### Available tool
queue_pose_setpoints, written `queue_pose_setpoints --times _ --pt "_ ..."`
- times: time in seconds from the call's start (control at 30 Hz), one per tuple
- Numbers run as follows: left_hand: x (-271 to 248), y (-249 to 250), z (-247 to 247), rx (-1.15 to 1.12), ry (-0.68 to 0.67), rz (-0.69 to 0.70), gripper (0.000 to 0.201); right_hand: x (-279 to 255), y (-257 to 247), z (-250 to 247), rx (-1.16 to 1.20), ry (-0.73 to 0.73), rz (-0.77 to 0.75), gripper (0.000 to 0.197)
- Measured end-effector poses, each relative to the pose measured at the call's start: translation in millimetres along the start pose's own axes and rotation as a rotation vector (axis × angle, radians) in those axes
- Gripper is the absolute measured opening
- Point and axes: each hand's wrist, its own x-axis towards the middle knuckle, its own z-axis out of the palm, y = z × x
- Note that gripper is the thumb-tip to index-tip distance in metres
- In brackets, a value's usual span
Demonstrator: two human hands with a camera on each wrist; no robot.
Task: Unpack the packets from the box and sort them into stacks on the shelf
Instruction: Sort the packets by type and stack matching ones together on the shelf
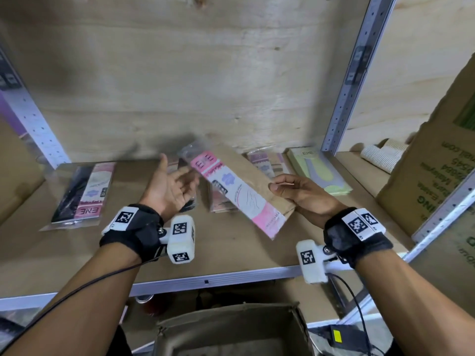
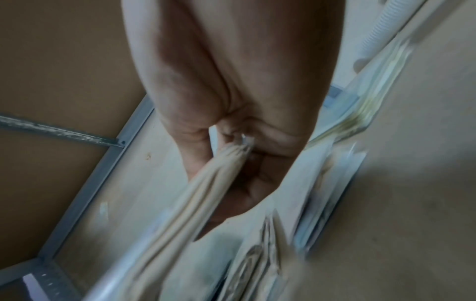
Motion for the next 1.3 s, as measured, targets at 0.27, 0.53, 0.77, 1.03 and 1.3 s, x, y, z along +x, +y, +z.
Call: queue_pose_setpoints --times 0.27,0.53,0.77,1.03,1.3 --pt "-22 -36 27 0.567 -0.382 -0.106 0.063 7 0 33 0.246 0.217 -0.021 0.017" --pt "-29 -29 20 0.708 -0.242 0.096 0.022 9 -5 45 0.139 0.020 0.049 0.042" --pt "-29 -26 11 0.755 -0.273 0.135 0.039 8 -5 60 0.011 -0.127 0.067 0.043" --pt "-32 1 -7 0.685 -0.468 0.019 0.039 2 -13 42 0.053 -0.363 0.055 0.038" --pt "-36 -1 -6 0.760 -0.324 0.114 0.032 8 -10 42 -0.082 -0.215 -0.012 0.033"
